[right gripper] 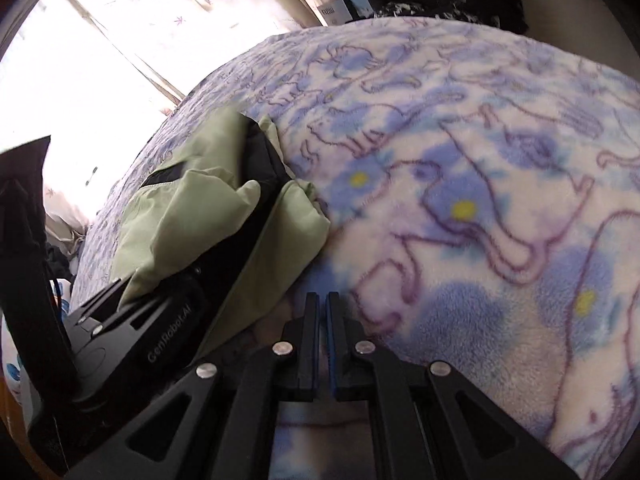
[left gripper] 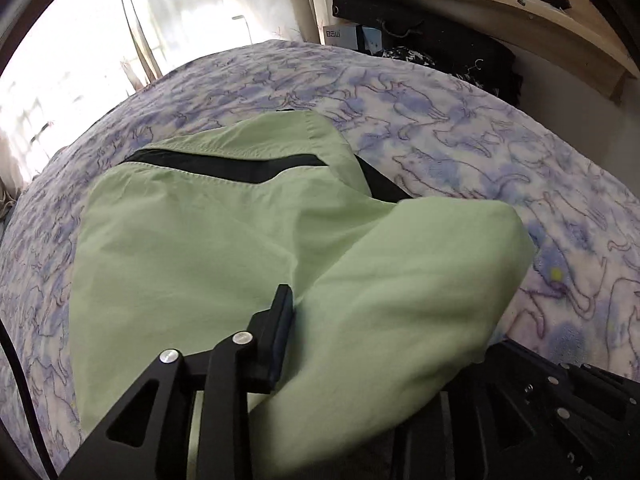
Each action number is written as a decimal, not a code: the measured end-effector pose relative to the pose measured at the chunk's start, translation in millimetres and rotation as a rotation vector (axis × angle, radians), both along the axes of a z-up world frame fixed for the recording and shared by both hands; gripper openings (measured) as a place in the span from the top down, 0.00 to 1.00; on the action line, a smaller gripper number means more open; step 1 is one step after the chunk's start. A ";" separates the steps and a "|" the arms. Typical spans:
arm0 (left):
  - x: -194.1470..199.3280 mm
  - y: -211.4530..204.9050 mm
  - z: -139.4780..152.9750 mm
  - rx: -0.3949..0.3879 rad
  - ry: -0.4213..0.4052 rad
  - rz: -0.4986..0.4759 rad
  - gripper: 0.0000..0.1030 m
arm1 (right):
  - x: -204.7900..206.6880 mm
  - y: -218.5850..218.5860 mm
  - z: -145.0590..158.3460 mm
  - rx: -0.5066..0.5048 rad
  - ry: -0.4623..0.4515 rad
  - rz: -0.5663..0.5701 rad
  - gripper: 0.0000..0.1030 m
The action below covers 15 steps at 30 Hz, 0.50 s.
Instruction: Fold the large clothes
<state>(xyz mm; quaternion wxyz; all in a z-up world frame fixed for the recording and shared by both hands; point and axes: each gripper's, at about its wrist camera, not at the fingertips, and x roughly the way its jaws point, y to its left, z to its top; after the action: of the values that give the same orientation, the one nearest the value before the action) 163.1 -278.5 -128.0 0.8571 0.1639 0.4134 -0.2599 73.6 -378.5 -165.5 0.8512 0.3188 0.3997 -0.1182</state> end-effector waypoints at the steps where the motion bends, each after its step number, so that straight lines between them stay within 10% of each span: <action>1: -2.0 7.5 3.9 -0.021 0.017 -0.008 0.49 | -0.9 0.9 0.6 -0.002 -0.004 0.005 0.97; 4: -9.4 26.7 29.9 -0.101 0.022 -0.012 0.22 | -2.4 4.5 4.7 -0.011 -0.018 0.011 0.93; 15: -11.3 143.1 83.2 -0.222 -0.002 0.202 0.20 | 2.3 14.0 58.7 -0.024 -0.136 -0.006 0.76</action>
<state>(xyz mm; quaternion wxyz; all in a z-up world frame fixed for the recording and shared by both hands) 151.8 -135.5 -44.7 0.8922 0.0260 0.3956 -0.2163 75.9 -364.4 -106.7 0.8799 0.3170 0.3383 -0.1034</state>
